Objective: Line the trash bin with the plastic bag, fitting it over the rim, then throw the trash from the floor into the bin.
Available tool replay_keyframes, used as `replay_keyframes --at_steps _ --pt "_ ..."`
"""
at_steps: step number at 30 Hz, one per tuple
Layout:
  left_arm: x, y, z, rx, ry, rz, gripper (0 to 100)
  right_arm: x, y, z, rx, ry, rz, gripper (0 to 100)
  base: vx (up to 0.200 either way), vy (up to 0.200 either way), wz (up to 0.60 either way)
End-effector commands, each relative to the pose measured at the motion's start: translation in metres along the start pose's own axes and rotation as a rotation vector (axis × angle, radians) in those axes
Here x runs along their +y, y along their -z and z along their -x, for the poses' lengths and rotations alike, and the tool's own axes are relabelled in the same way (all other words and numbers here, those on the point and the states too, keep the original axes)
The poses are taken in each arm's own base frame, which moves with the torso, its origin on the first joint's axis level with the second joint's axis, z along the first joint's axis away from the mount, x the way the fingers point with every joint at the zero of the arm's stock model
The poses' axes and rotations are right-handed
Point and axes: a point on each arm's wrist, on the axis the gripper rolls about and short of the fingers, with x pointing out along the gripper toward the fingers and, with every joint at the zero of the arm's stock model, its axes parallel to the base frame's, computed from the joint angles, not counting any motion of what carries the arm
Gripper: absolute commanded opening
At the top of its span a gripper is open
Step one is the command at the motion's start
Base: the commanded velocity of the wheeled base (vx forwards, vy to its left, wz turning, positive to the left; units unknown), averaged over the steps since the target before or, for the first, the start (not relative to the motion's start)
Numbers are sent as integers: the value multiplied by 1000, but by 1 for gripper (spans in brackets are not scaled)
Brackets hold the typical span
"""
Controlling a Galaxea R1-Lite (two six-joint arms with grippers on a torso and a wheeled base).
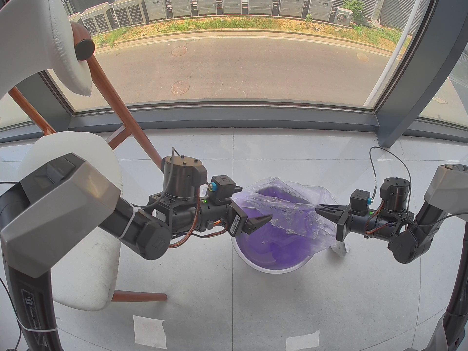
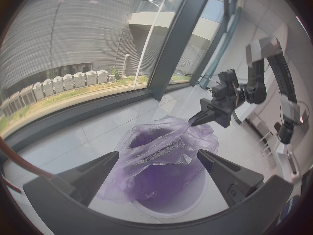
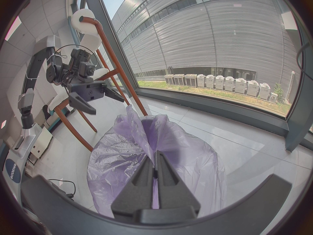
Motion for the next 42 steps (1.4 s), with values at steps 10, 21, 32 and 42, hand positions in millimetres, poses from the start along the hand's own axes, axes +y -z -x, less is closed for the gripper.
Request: replay_keyframes --at_steps 10,21,32,42 --pt "9 2 -34 -39 7 -200 100 1 -5 -1 -15 -3 12 0 0 0 0" --pt "14 31 -63 -16 11 -210 0 1 -6 -2 -24 -2 19 0 0 0 0" --pt "10 22 -63 -33 8 -194 0 1 -1 -4 -23 4 19 0 0 0 0" --pt "-5 13 -48 -26 32 -195 0 -1 0 0 -43 44 27 100 0 0 0"
